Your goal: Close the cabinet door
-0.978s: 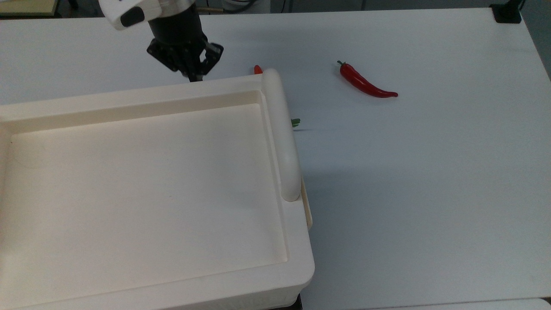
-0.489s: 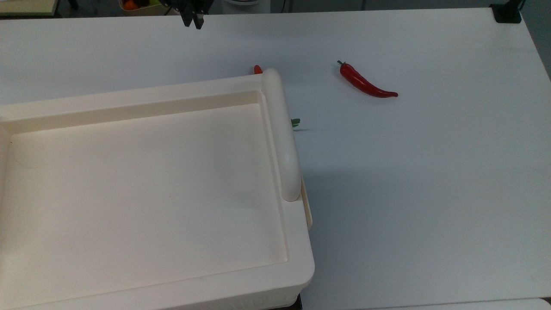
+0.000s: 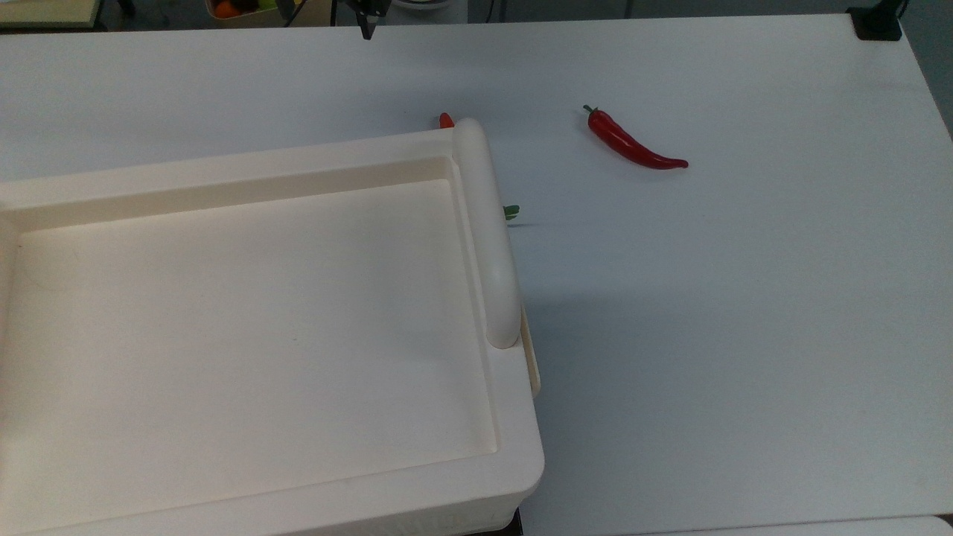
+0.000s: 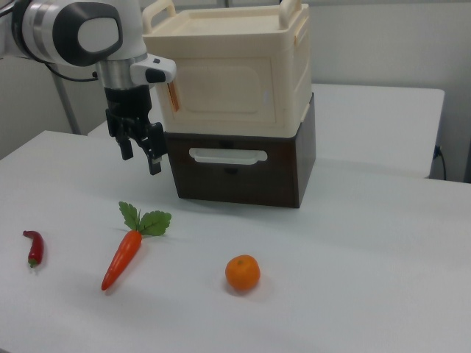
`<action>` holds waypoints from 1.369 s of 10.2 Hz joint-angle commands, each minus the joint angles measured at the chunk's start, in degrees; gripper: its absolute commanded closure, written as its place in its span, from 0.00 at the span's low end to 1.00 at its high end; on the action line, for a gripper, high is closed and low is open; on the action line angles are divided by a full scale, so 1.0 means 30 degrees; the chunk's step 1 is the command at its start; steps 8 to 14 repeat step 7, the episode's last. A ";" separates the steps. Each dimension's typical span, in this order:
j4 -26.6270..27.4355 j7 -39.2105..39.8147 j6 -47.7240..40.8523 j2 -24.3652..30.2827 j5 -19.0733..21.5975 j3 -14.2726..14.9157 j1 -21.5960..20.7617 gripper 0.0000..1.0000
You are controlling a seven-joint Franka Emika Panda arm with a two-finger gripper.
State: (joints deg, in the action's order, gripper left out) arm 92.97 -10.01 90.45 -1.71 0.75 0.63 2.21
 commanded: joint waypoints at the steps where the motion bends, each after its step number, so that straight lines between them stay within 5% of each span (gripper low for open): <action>1: 0.0268 0.1107 -0.0061 0.0304 -0.0221 -0.0151 0.0231 0.00; 14: 0.0239 0.1111 0.0610 0.0129 -0.0251 -0.0151 0.0202 0.00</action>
